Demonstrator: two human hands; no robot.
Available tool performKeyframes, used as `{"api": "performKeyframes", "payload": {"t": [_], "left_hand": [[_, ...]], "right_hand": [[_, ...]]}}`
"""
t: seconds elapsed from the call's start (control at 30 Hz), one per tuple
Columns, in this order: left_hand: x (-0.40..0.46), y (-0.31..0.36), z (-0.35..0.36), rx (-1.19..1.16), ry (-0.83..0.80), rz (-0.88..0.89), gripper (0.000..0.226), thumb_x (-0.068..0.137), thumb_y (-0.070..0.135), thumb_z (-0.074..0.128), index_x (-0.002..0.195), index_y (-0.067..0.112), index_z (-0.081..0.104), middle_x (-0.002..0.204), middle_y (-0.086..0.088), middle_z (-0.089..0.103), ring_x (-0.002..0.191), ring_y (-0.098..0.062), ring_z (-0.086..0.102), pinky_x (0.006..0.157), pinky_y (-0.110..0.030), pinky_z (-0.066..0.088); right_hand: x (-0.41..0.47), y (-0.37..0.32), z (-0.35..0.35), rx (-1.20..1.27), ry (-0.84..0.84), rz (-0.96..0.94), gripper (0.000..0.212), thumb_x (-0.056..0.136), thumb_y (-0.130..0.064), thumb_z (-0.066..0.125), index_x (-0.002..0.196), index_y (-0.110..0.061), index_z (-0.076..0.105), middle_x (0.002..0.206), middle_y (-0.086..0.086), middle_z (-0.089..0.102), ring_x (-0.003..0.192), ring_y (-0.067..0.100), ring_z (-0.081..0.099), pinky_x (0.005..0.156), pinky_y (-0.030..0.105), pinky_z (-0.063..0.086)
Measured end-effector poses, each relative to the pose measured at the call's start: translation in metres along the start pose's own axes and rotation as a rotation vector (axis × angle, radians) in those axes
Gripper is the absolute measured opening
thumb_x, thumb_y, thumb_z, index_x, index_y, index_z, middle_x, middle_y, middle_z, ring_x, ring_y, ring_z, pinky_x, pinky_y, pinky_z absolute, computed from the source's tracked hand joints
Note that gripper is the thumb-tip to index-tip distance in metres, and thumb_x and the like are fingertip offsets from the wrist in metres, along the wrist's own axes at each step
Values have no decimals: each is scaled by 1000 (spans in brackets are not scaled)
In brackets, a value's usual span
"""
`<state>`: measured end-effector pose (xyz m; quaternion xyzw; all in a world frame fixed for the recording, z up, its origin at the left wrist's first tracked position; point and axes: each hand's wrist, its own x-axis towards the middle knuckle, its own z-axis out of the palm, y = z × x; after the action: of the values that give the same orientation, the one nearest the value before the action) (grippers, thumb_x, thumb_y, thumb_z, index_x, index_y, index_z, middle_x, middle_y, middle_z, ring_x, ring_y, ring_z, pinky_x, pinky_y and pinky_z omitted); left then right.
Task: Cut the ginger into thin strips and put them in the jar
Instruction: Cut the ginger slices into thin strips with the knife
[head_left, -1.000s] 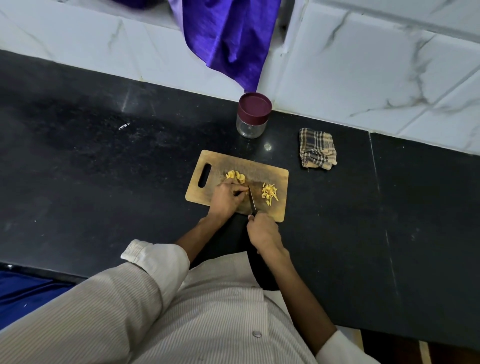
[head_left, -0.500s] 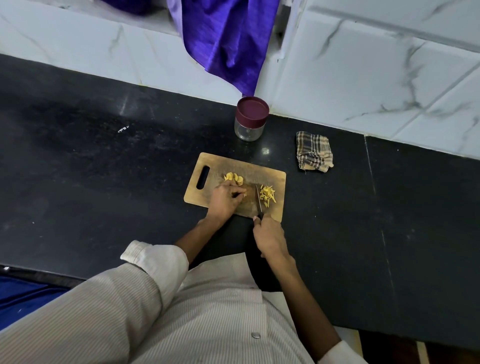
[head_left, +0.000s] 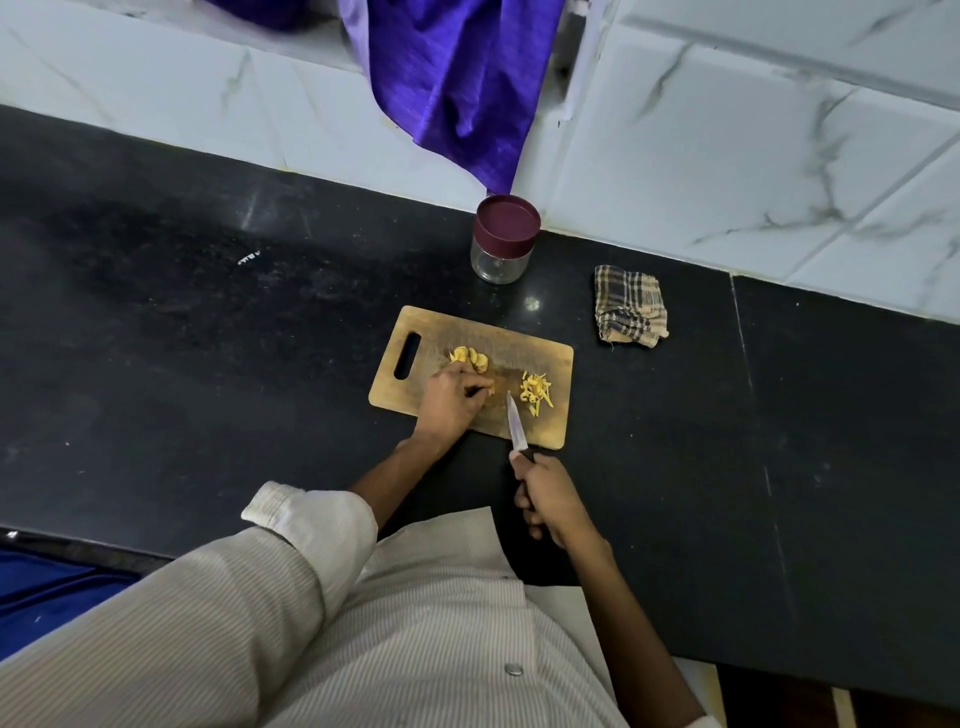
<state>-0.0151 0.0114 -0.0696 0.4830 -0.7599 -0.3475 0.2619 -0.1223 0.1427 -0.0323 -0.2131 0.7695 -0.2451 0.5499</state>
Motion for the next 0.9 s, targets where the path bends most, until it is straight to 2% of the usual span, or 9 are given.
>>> {"api": "performKeyframes", "payload": {"t": [0.1, 0.23, 0.33, 0.47, 0.6, 0.7, 0.9], "left_hand": [[0, 1, 0, 11, -8, -1, 20, 85, 8, 68, 105, 8, 73, 104, -8, 64, 92, -18, 59, 83, -21, 44], [0, 0, 0, 8, -14, 1, 20, 85, 8, 68, 104, 8, 73, 103, -8, 63, 92, -18, 59, 84, -25, 46], [0, 0, -1, 12, -12, 1, 20, 85, 8, 68, 105, 8, 73, 103, -7, 63, 91, -15, 58, 83, -19, 43], [-1, 1, 0, 13, 1, 5, 19, 84, 8, 69, 102, 8, 74, 102, -8, 65, 91, -17, 61, 84, -22, 46], [-1, 3, -1, 17, -10, -10, 19, 85, 10, 68, 104, 9, 74, 105, -7, 64, 91, -16, 60, 85, -23, 46], [0, 1, -1, 23, -7, -19, 19, 86, 11, 68, 104, 10, 73, 105, -6, 63, 90, -14, 59, 84, -19, 44], [-1, 0, 0, 27, -19, -22, 20, 86, 10, 68, 105, 11, 73, 104, -5, 63, 91, -14, 59, 86, -22, 46]], "right_hand": [[-5, 10, -10, 147, -138, 29, 35, 104, -44, 41, 82, -16, 45, 54, -2, 38, 37, 9, 26, 37, 19, 23], [-10, 18, -20, 186, -255, 47, 41, 102, -49, 43, 74, -20, 44, 54, -3, 36, 37, 9, 22, 35, 18, 19], [-10, 12, -19, 93, -181, 11, 36, 103, -45, 43, 81, -17, 45, 55, -3, 40, 37, 9, 27, 35, 19, 24], [-4, 0, -13, -108, -35, -38, 33, 104, -42, 42, 88, -14, 48, 61, 1, 46, 39, 10, 38, 37, 22, 32], [4, -8, -13, -407, 123, -53, 34, 104, -43, 40, 107, -13, 56, 87, 10, 58, 61, 20, 54, 40, 26, 41], [6, -11, -14, -433, 164, -68, 35, 104, -44, 40, 112, -13, 54, 96, 13, 61, 69, 24, 58, 39, 25, 43], [5, -12, -11, -396, 137, -86, 36, 104, -44, 40, 115, -12, 54, 93, 11, 59, 64, 21, 56, 37, 24, 42]]}}
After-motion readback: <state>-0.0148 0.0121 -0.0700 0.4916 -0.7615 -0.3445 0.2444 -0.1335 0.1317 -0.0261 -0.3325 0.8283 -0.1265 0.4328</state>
